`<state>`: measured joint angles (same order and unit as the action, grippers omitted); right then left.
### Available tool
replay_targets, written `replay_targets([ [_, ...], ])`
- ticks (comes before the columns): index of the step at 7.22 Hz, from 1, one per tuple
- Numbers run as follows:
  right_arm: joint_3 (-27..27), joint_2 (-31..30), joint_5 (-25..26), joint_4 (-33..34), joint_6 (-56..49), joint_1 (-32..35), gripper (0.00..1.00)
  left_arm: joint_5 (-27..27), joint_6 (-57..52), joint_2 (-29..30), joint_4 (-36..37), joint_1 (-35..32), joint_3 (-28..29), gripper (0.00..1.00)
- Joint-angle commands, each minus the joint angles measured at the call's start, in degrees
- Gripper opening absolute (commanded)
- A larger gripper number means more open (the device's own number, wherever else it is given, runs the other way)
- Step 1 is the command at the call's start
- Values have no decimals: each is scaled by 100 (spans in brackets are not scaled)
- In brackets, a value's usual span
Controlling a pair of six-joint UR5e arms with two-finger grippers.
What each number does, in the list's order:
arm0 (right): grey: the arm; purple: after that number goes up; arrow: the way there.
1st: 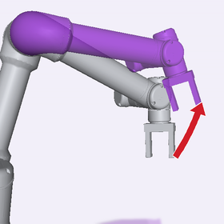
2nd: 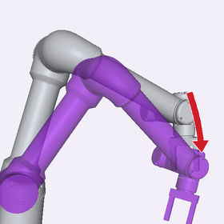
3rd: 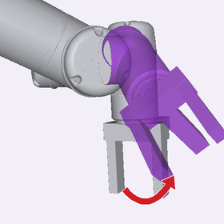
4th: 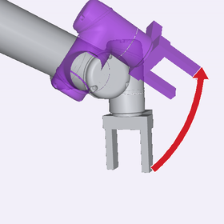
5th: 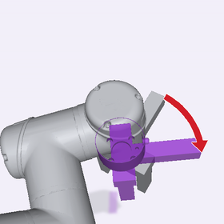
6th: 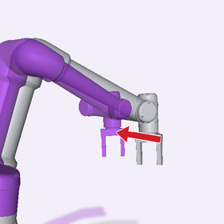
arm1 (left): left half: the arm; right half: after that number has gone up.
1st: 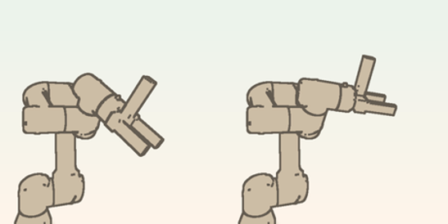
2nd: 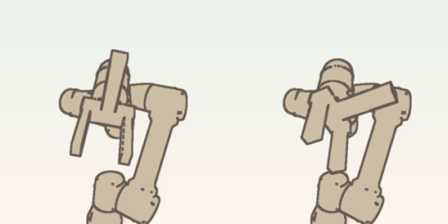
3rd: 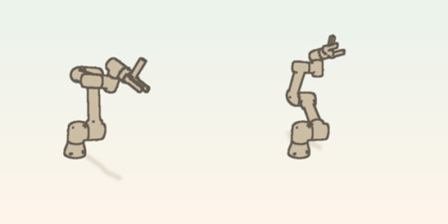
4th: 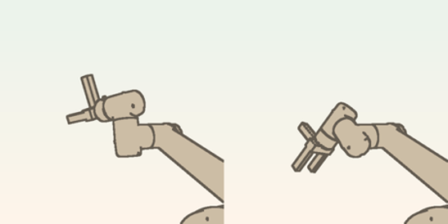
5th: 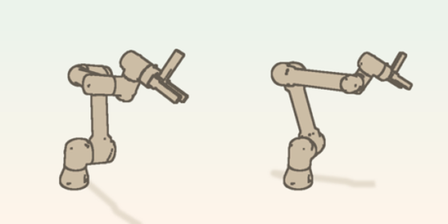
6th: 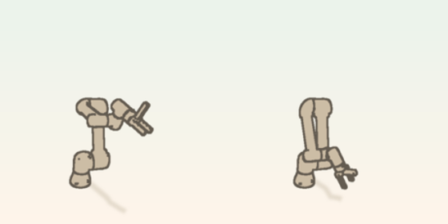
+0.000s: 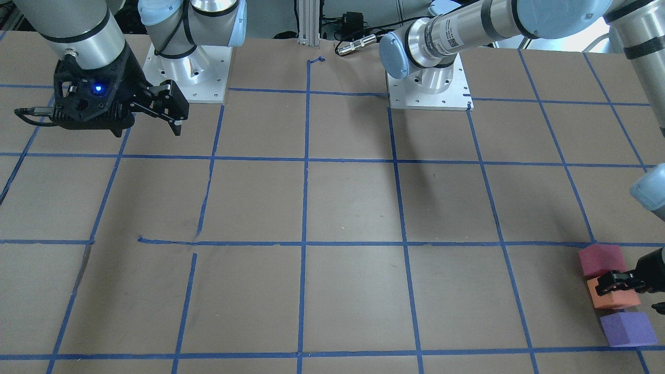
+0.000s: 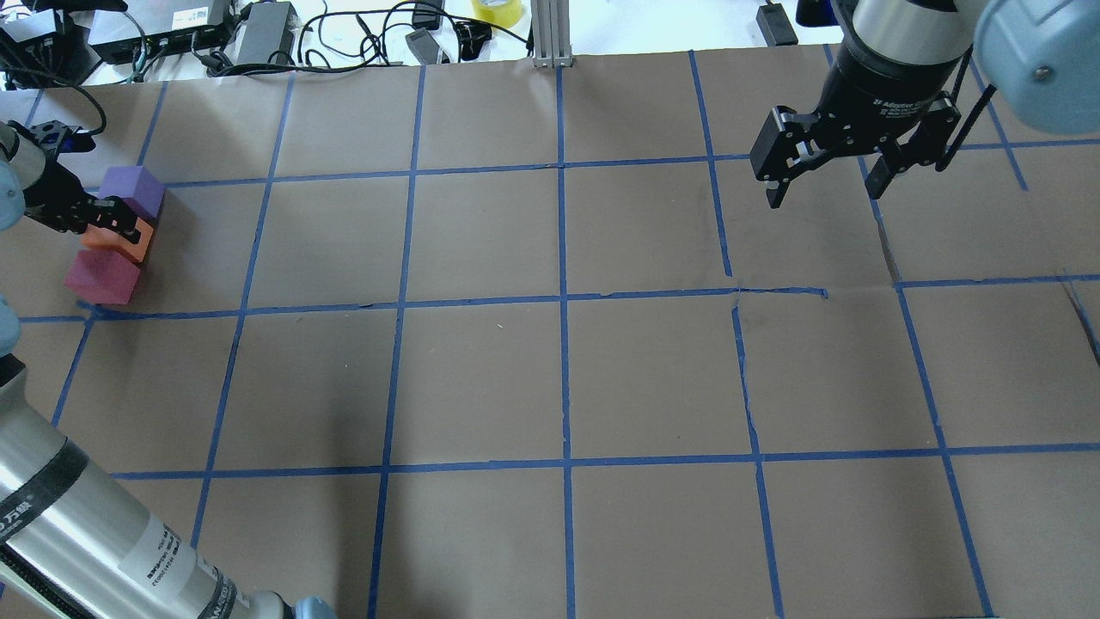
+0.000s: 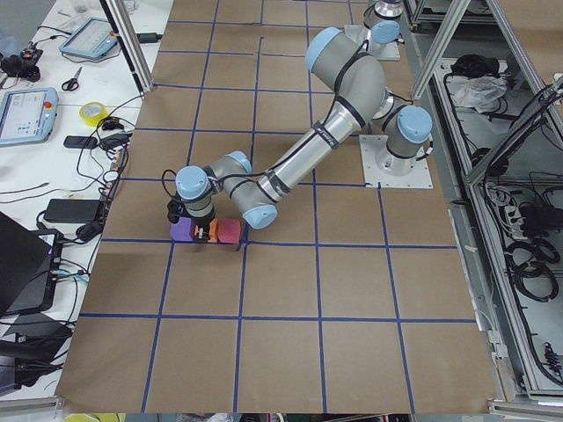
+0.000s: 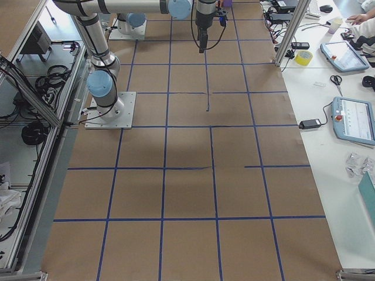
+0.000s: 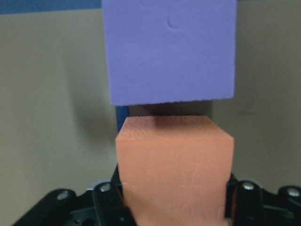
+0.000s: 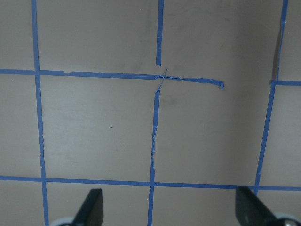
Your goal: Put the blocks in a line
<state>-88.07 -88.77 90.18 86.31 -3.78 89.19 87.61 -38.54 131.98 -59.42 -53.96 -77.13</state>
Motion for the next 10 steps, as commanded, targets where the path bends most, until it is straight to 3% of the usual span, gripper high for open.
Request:
replay_targets([
  [1, 0, 0, 0, 0, 0, 1, 100, 1, 5, 4, -17, 0, -39, 100],
  [4, 0, 0, 0, 0, 0, 1, 100, 10, -4, -110, -25, -9, -30, 100],
  [7, 0, 0, 0, 9, 0, -7, 100, 414, -223, -960, -471, -333, 49, 100],
  [10, 0, 0, 0, 9, 0, -7, 100, 222, -84, -2531, -2278, -588, -91, 100],
])
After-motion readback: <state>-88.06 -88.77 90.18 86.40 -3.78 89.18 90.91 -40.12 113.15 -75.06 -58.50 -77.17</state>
